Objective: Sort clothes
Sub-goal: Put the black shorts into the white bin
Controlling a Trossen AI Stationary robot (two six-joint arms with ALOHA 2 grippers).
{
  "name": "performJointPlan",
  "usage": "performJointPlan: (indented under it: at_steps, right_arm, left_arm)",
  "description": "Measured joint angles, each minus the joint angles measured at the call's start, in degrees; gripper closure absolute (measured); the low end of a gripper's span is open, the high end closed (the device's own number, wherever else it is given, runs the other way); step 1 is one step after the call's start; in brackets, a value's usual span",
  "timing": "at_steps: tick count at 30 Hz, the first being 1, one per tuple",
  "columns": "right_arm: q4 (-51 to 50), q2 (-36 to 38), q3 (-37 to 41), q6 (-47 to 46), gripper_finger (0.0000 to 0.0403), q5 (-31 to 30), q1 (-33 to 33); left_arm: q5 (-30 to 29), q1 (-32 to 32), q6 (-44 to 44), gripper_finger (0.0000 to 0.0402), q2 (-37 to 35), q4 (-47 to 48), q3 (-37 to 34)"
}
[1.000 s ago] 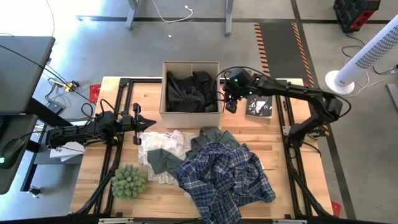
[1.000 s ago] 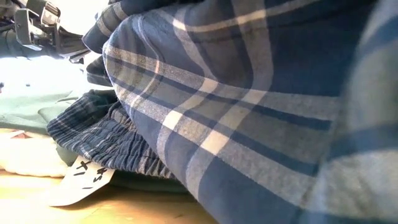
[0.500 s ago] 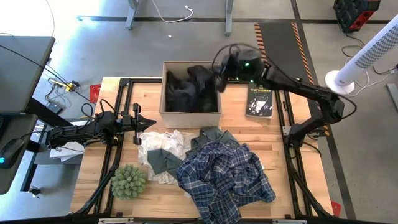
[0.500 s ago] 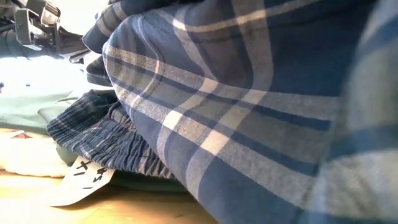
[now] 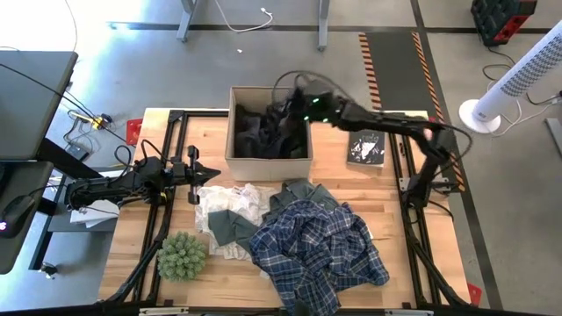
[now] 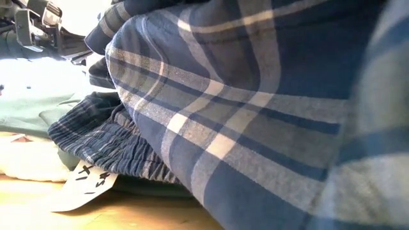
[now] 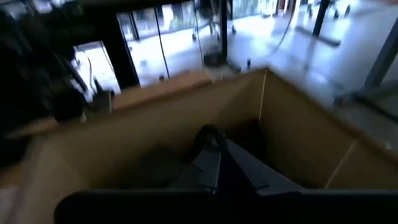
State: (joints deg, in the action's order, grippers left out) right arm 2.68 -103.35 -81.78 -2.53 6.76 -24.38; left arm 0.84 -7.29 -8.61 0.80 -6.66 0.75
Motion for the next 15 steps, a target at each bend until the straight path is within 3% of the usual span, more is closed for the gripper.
performJointPlan:
  at_steps: [5, 11, 15]
  right_arm:
    - [-5.1, -8.63, -3.78, 1.61, 0.0372, 0.37, 0.02]
    - [-28.32, -18.76, -18.24, 5.99, 0.0307, -3.22, 0.04]
    - [-42.6, -25.4, -27.48, 8.01, 0.0296, -6.77, 0.09]
  left_arm:
    - [-0.01, -0.02, -0.02, 0.04, 0.0, 0.0, 0.0]
    - [0.0, -0.01, 0.0, 0.04, 0.0, 0.0, 0.0]
    - [-0.01, -0.02, -0.01, 0.04, 0.0, -0.01, 0.0]
